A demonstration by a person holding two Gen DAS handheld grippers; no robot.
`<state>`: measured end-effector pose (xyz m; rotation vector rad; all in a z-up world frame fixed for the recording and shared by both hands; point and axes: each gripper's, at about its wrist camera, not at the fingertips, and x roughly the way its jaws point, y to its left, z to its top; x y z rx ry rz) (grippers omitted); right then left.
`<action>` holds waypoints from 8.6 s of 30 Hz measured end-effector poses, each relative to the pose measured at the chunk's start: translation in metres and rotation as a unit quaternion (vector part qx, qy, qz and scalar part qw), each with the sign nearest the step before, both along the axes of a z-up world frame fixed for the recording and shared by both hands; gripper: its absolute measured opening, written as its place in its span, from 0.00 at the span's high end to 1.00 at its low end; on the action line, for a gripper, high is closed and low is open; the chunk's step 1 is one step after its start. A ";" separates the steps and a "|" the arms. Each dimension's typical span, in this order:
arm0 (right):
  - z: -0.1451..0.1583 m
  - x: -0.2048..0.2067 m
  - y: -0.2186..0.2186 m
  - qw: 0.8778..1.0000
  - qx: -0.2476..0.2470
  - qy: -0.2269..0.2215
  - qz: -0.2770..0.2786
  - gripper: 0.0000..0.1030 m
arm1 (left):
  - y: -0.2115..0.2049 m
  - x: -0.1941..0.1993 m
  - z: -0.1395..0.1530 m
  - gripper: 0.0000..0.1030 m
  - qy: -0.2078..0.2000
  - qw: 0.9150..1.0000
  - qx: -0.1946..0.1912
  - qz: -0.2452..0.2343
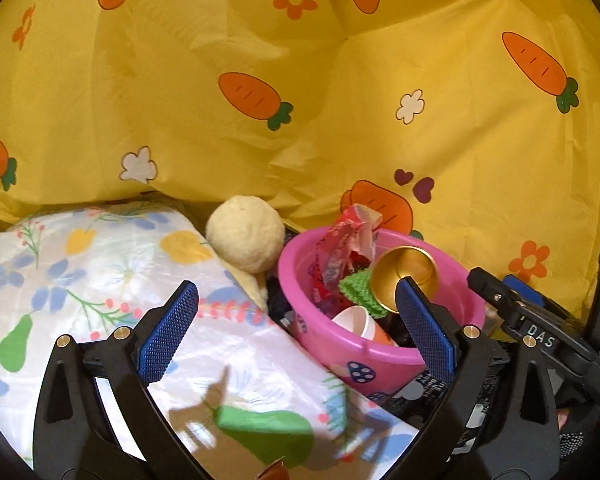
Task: Collect trash
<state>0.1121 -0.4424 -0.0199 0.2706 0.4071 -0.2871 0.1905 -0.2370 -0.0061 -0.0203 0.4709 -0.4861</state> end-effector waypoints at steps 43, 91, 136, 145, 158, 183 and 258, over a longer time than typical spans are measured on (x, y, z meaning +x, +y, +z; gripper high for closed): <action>0.010 -0.142 0.188 0.994 -0.097 -0.015 0.048 0.05 | 0.164 -0.172 -0.010 0.06 -0.039 0.991 0.029 0.124; 0.017 -0.153 0.205 0.993 -0.101 -0.030 0.054 0.05 | 0.169 -0.190 -0.001 0.06 -0.050 0.990 0.024 0.127; 0.016 -0.153 0.205 0.993 -0.099 -0.031 0.055 0.05 | 0.166 -0.192 -0.003 0.06 -0.048 0.990 0.023 0.130; 0.016 -0.153 0.204 0.993 -0.099 -0.032 0.056 0.05 | 0.165 -0.192 -0.003 0.06 -0.047 0.990 0.022 0.131; 0.016 -0.154 0.204 0.993 -0.098 -0.032 0.056 0.05 | 0.164 -0.192 -0.002 0.06 -0.047 0.990 0.022 0.129; 0.016 -0.153 0.206 0.993 -0.098 -0.033 0.054 0.05 | 0.166 -0.192 0.000 0.06 -0.048 0.990 0.021 0.131; 0.014 -0.152 0.203 0.994 -0.093 -0.031 0.055 0.05 | 0.166 -0.195 -0.002 0.15 -0.051 0.989 0.028 0.135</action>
